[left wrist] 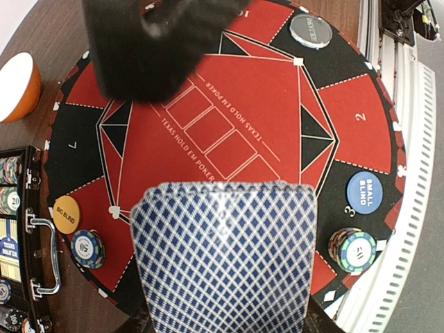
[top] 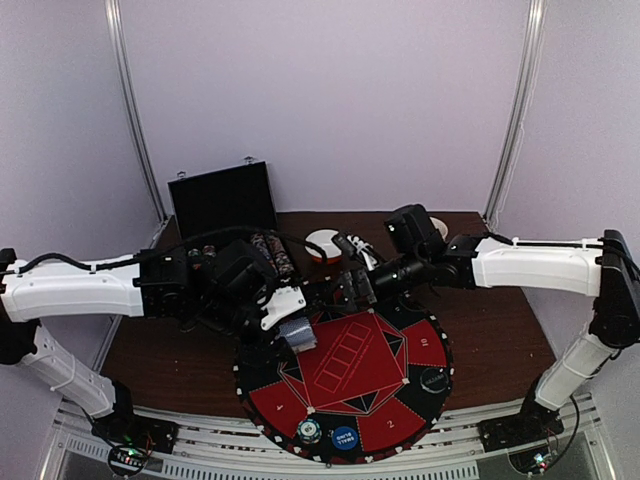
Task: Distribute texas hold em gaming equipment
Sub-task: Pass from the left arm to the right
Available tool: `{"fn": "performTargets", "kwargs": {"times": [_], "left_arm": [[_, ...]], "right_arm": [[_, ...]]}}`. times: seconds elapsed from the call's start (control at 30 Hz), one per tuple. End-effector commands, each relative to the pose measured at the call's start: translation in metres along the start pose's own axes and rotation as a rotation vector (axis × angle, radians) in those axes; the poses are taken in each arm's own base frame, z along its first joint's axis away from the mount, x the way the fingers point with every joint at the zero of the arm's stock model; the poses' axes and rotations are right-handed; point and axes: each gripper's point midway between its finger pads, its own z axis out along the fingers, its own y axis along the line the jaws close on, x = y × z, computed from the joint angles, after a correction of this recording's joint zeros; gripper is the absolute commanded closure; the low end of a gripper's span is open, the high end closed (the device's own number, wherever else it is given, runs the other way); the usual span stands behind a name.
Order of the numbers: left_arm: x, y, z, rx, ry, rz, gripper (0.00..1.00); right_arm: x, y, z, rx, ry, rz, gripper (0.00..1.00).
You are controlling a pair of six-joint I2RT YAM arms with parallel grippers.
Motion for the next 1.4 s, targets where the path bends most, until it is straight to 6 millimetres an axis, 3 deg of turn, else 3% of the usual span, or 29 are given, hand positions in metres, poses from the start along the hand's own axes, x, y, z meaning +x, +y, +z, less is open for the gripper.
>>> {"fn": "performTargets", "kwargs": {"times": [0.0,0.27,0.5,0.67,0.97,1.07,1.17,1.37], "left_arm": [[-0.018,0.0,-0.008,-0.004,-0.044,0.062,0.59],[-0.022,0.001,-0.009,-0.012,-0.052,0.077,0.59],[-0.031,0.007,-0.017,-0.047,-0.097,0.092,0.59],[-0.029,0.009,-0.014,-0.061,-0.091,0.106,0.59],[-0.025,0.011,-0.013,-0.073,-0.092,0.118,0.59],[-0.019,0.013,-0.008,-0.088,-0.101,0.122,0.34],[-0.016,0.018,-0.003,-0.122,-0.116,0.14,0.16],[-0.019,0.02,0.011,-0.134,-0.128,0.183,0.07]], "right_arm": [[0.008,0.02,0.016,-0.132,0.02,0.019,0.01],[0.0,0.038,0.034,-0.262,0.008,0.064,0.08],[0.012,0.038,0.048,-0.267,0.057,0.079,0.16],[0.015,0.05,0.055,-0.306,0.079,0.067,0.25],[0.017,0.055,0.056,-0.337,0.092,0.07,0.83],[0.017,0.058,0.054,-0.343,0.091,0.069,0.98],[0.016,0.059,0.052,-0.34,0.085,0.07,1.0],[0.015,0.062,0.048,-0.341,0.071,0.068,1.0]]}}
